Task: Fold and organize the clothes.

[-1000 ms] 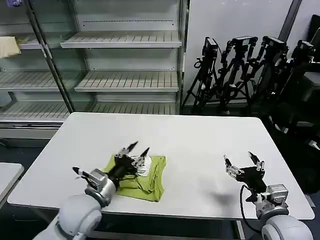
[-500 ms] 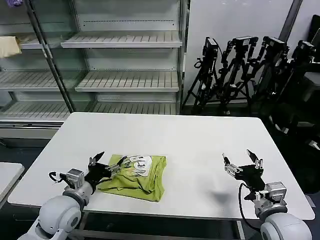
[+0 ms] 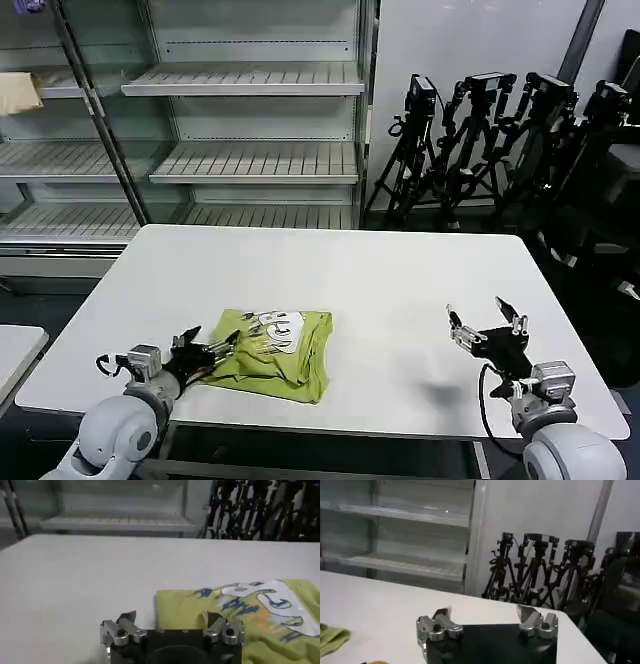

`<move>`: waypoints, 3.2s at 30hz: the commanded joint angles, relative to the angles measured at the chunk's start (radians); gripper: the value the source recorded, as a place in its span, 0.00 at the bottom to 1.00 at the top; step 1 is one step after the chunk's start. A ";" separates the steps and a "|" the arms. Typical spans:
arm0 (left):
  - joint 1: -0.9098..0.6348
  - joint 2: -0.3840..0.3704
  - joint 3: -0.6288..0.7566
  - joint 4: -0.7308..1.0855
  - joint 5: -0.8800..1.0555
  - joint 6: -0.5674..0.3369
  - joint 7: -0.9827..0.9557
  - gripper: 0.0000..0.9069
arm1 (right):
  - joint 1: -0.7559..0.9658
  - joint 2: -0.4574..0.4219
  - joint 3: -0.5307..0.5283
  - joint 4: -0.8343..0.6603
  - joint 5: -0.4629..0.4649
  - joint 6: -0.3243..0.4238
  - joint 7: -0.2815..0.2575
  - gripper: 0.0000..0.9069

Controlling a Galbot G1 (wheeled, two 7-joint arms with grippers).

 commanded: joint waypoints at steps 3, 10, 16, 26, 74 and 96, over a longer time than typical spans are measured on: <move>-0.013 -0.008 0.008 0.055 -0.044 0.010 -0.004 0.01 | 0.015 0.001 -0.003 -0.010 0.000 -0.002 0.000 1.00; 0.001 -0.011 0.012 0.047 -0.042 0.010 -0.013 0.01 | 0.038 0.002 -0.017 -0.016 -0.001 -0.006 0.003 1.00; 0.017 -0.016 0.016 0.008 -0.041 0.010 -0.008 0.01 | 0.037 0.005 -0.020 -0.011 -0.001 -0.008 0.002 1.00; -0.012 -0.033 0.021 0.023 0.008 -0.007 0.017 0.01 | 0.041 0.001 -0.030 0.000 -0.001 -0.024 0.003 1.00; 0.049 -0.041 0.361 -0.305 0.615 0.010 -0.230 0.02 | 0.018 0.007 -0.028 0.023 -0.019 -0.019 -0.011 1.00; -0.209 -0.201 0.385 -0.132 0.123 0.012 -0.394 0.02 | 0.055 -0.004 -0.015 0.050 -0.012 -0.069 0.018 1.00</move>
